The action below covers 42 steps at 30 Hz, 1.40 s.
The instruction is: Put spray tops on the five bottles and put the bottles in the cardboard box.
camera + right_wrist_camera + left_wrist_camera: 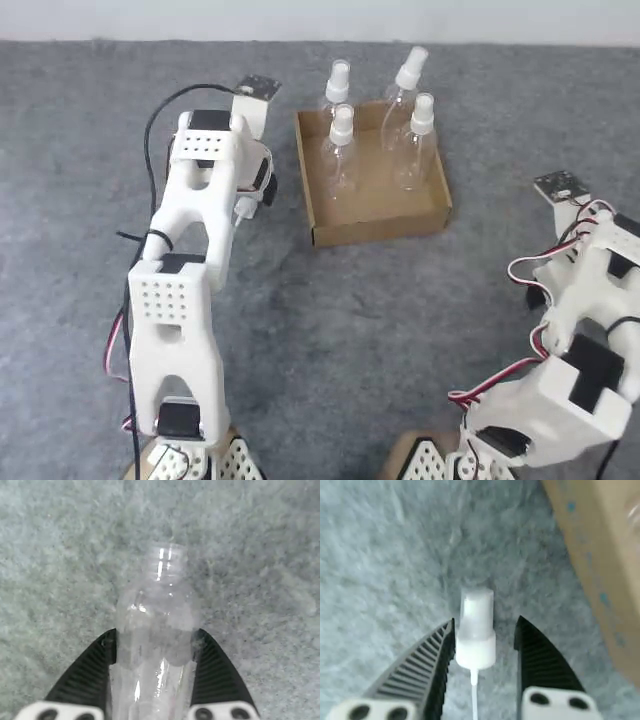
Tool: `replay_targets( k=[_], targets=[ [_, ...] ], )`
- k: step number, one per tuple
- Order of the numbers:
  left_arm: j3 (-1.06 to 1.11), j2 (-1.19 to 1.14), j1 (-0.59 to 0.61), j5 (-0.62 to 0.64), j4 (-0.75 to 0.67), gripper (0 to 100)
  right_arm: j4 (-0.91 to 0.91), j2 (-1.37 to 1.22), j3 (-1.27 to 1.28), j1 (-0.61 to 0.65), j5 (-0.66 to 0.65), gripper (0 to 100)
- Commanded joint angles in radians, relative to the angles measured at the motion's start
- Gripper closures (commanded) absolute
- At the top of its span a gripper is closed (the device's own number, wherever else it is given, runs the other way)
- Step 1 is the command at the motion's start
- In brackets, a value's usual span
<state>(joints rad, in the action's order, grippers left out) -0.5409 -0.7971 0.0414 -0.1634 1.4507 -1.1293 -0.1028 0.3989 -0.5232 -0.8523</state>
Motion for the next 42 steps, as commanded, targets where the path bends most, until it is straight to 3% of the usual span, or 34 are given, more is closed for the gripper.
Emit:
replay_targets(
  k=[1,6,10,14,19,24,30,38,42],
  targets=[
    [-0.054,0.005,-0.002,-0.008,0.018,87,-0.028,0.010,-0.052,-0.008,0.014,94.9],
    [-0.056,-0.003,-0.006,-0.008,0.018,92,-0.045,0.010,-0.052,-0.008,0.015,82.3],
    [-0.056,-0.005,-0.008,-0.008,0.017,91,-0.044,0.010,-0.031,-0.005,0.014,81.5],
    [-0.058,-0.005,-0.006,0.003,-0.026,81,-0.042,0.010,-0.028,-0.005,0.012,81.1],
    [-0.050,-0.006,-0.006,-0.002,-0.072,82,-0.045,0.010,-0.026,-0.008,0.011,79.2],
    [-0.044,-0.008,-0.006,-0.002,-0.069,90,-0.045,0.010,-0.026,-0.010,0.012,70.5],
    [-0.036,-0.057,-0.002,-0.002,-0.021,99,-0.045,0.010,-0.023,-0.013,0.014,70.6],
    [-0.030,0.193,-0.003,0.066,0.183,99,-0.044,0.021,-0.017,-0.013,0.011,70.6],
    [0.148,0.364,-0.031,0.098,0.144,99,-0.044,0.021,-0.049,-0.004,0.009,70.6]
  ],
)
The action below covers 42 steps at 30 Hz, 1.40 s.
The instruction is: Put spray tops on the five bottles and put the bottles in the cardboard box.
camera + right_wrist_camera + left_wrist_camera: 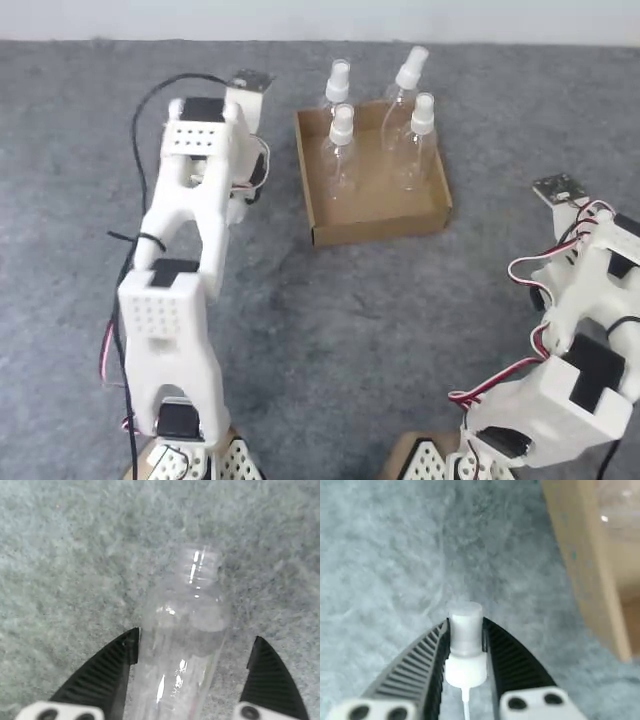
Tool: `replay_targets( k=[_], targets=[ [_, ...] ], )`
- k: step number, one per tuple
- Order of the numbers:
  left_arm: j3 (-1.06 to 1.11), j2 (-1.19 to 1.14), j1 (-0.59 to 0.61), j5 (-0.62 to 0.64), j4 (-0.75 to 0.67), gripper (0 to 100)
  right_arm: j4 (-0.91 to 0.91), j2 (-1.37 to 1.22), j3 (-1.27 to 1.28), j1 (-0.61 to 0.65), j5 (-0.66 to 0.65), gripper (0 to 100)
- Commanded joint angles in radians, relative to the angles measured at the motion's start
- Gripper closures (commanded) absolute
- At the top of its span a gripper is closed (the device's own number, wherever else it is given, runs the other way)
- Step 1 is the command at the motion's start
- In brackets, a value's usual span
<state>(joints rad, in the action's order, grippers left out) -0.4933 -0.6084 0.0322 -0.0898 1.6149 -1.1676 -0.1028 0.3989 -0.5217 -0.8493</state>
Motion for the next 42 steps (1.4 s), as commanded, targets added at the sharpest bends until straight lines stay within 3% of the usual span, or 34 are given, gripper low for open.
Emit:
replay_targets(
  k=[1,9,19,32,42],
  targets=[
    [0.157,0.216,-0.031,0.029,-0.044,99,-0.007,0.022,-0.068,-0.005,0.011,70.6],
    [0.607,0.608,-0.041,0.086,-0.259,99,-0.048,0.012,-0.141,0.059,0.012,70.6],
    [0.995,1.034,-0.038,0.081,-0.373,99,0.001,0.010,-0.137,0.059,0.011,70.6],
    [1.096,1.105,-0.037,0.080,-0.407,99,0.071,-0.054,-0.114,-0.007,-0.032,71.2],
    [1.092,1.112,-0.037,0.084,-0.402,99,0.134,-0.081,-0.115,-0.008,-0.035,99.8]
  ],
)
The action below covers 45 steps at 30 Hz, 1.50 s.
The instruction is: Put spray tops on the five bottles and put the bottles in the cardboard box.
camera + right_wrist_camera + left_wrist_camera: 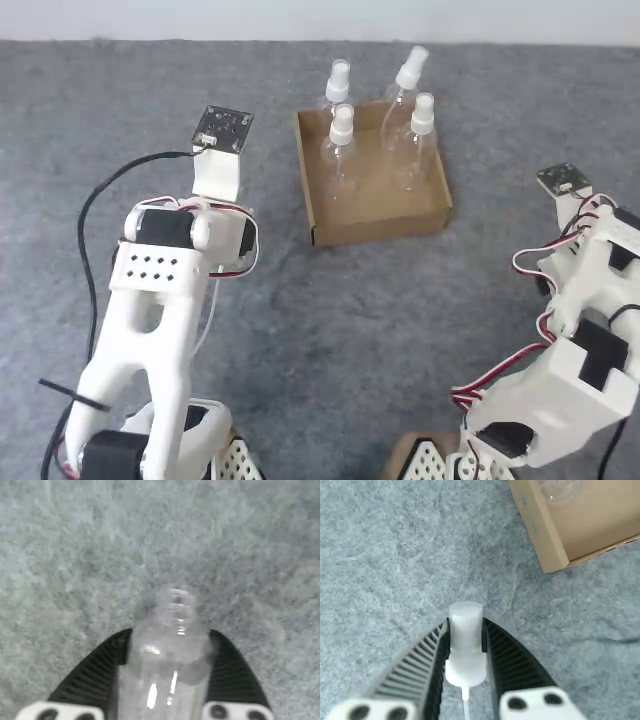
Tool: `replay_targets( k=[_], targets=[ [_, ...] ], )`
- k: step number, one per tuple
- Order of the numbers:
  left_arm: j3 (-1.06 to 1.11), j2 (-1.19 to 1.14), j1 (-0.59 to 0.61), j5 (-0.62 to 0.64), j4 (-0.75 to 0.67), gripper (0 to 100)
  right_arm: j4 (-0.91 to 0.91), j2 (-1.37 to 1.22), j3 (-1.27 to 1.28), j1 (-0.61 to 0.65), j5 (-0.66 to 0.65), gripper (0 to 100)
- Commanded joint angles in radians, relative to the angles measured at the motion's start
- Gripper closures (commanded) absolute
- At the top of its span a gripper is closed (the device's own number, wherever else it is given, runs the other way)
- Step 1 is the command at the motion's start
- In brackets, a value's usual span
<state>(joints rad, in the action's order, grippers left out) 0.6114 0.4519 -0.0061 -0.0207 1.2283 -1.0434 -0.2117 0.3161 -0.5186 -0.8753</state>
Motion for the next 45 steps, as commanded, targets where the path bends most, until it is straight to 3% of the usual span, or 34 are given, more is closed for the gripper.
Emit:
replay_targets(
  k=[1,5,10,17,21,26,30,37,45],
  targets=[
    [-0.018,0.054,0.002,0.014,-0.015,99,0.008,0.042,-0.032,-0.012,-0.008,99.0],
    [-0.047,0.092,0.002,0.011,-0.008,99,-0.061,0.165,-0.032,0.027,0.014,99.2],
    [-0.113,0.285,0.002,0.009,0.074,99,-0.088,0.458,0.028,0.196,0.218,99.2],
    [-0.179,0.529,0.094,0.020,0.018,99,0.021,0.891,0.301,0.711,0.466,99.2],
    [-0.234,0.569,0.114,0.028,-0.011,99,0.048,0.990,0.341,0.987,0.566,99.2],
    [-0.332,0.571,0.114,0.232,-0.080,99,0.225,0.990,0.408,1.239,0.580,99.2],
    [-0.343,0.575,0.114,0.344,-0.187,99,0.386,0.993,0.522,1.328,0.603,99.2],
    [-0.331,0.575,0.114,0.485,-0.207,99,0.576,0.993,0.689,1.408,0.606,98.9],
    [-0.186,0.575,0.112,0.502,-0.293,99,0.802,0.995,0.816,1.408,0.621,99.2]
  ],
)
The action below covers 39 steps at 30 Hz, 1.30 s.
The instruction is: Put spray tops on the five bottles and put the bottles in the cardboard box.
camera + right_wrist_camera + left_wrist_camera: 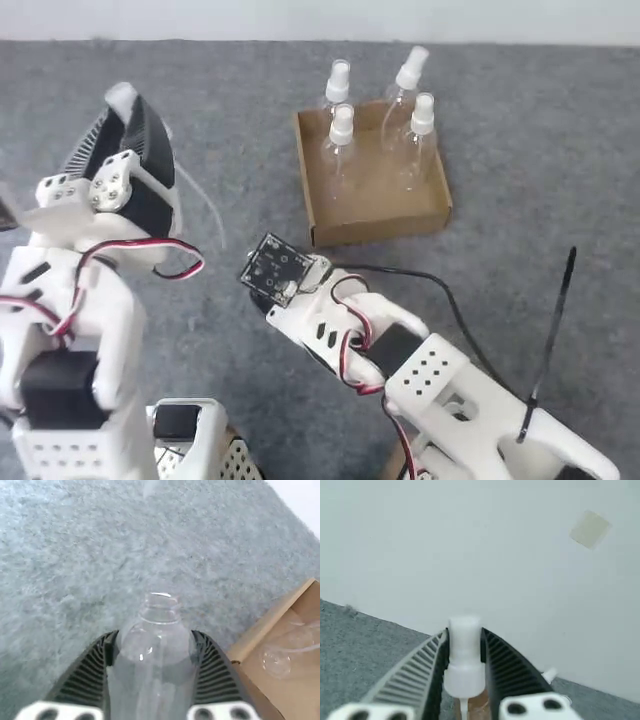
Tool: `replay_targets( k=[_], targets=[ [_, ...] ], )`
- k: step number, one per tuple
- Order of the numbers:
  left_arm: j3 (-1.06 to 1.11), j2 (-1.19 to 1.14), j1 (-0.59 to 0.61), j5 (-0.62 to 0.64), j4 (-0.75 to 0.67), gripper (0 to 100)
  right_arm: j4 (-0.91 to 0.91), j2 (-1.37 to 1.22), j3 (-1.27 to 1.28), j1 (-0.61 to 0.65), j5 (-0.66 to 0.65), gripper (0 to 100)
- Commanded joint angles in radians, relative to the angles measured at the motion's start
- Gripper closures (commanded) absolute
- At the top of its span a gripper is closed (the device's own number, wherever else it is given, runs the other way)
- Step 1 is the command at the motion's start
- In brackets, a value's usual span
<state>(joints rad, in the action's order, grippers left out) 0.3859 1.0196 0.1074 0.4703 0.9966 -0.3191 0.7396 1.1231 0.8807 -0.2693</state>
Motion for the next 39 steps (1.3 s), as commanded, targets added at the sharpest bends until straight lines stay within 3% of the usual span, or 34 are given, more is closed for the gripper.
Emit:
replay_targets(
  k=[1,11,19,26,34,39],
  targets=[
    [0.064,0.008,-0.002,0.011,-0.075,99,0.090,0.044,0.017,0.008,0.034,99.2],
    [0.211,0.005,-0.003,0.011,-0.196,99,0.096,0.044,0.020,0.008,0.081,99.2],
    [0.269,0.009,-0.104,0.011,-0.204,99,0.091,0.044,0.021,0.004,0.084,99.2],
    [0.272,0.009,-0.106,-0.003,-0.041,99,0.088,0.044,0.021,0.002,0.084,98.9],
    [0.289,0.008,-0.127,-0.164,0.072,99,0.145,0.044,0.035,-0.022,0.092,99.1],
    [0.361,0.009,-0.253,-0.209,0.058,99,0.360,0.047,0.127,-0.053,0.287,99.2]
  ],
)
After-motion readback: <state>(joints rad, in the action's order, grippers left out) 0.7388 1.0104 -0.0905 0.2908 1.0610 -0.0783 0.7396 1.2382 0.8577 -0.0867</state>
